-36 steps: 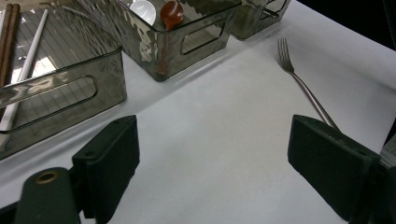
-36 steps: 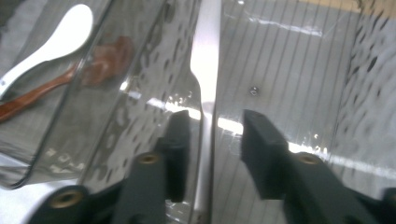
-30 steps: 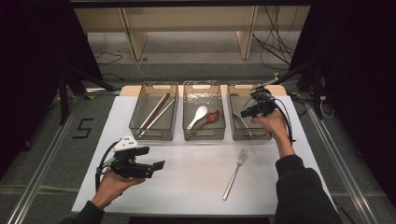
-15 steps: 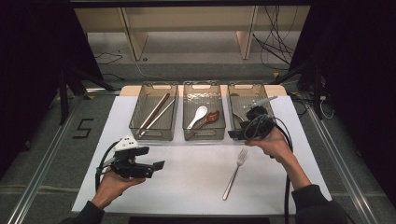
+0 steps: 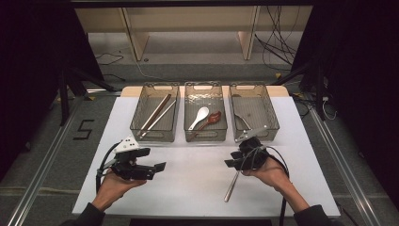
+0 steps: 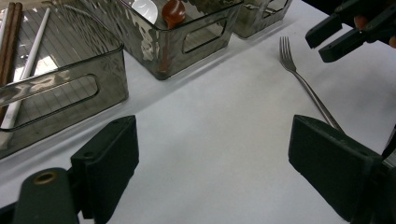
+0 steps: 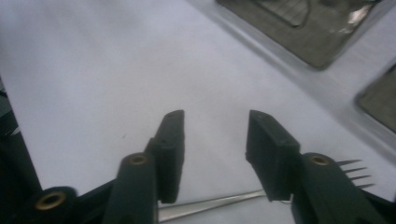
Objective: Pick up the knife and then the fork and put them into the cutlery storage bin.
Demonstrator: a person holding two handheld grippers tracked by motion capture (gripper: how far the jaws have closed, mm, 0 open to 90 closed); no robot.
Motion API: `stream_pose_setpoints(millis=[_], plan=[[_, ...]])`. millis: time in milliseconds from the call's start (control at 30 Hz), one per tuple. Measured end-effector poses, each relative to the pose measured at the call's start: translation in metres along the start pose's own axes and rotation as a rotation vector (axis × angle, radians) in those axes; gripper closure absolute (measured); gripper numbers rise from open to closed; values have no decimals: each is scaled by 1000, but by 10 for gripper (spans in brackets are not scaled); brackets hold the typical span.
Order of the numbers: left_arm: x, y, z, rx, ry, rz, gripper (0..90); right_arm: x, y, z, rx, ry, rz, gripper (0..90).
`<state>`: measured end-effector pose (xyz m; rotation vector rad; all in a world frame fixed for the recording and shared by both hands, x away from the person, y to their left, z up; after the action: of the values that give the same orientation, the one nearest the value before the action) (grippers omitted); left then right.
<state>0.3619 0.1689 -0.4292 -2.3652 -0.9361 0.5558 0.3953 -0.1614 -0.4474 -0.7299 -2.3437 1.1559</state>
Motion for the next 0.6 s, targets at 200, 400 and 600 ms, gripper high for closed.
stream_pose_setpoints(millis=[200, 400, 600], plan=[[0, 0, 0, 0, -1, 0, 157, 9, 4, 5, 15, -51, -24, 767], [0, 0, 0, 0, 0, 0, 157, 18, 14, 14, 78, -87, -46, 862], [-1, 1, 0, -2, 0, 0, 157, 25, 27, 19, 137, -132, -62, 900]])
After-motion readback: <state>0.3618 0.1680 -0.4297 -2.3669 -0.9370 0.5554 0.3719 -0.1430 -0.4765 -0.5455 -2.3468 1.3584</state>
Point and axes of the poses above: each handheld gripper's, and its own axes: y roughly forward along the jaws, z roughly out of its underside, x roughly to its left, the point moved 4 cm from there along y, roughly forward along the jaws, and after that the axes turned 3 degrees about x, right-handed, at the moved point
